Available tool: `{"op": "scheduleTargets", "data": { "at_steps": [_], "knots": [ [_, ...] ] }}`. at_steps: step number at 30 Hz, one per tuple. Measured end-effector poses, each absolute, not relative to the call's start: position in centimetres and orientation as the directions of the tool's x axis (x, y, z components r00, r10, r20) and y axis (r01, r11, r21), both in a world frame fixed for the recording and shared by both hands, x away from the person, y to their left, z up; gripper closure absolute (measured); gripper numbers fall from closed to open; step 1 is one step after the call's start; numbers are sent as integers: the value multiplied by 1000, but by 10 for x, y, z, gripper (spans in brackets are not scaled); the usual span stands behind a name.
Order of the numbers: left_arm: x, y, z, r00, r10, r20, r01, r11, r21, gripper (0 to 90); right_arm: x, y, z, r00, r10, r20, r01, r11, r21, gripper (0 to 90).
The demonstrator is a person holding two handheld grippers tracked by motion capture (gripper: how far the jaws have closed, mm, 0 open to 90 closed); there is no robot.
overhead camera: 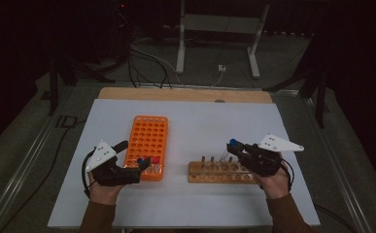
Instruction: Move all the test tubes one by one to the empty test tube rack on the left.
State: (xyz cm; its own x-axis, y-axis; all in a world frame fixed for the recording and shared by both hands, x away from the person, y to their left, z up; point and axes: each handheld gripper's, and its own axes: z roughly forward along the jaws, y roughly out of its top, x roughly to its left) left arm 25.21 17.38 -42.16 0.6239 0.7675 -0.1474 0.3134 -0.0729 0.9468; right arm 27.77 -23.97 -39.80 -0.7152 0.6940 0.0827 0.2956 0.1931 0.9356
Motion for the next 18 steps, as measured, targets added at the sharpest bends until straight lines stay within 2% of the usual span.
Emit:
{"op": "scheduleTargets", "data": {
  "at_steps": [10,18],
  "knots": [
    [256,149,-413,671,729,-135,297,-98,950,48,285,-212,-391,-739,669,77,291,213,933,770],
    [260,122,-411,715,688,-122,278,-120,953,119,286,-192,-385,-766,638,80,286,227,931,769]
  ]
}}
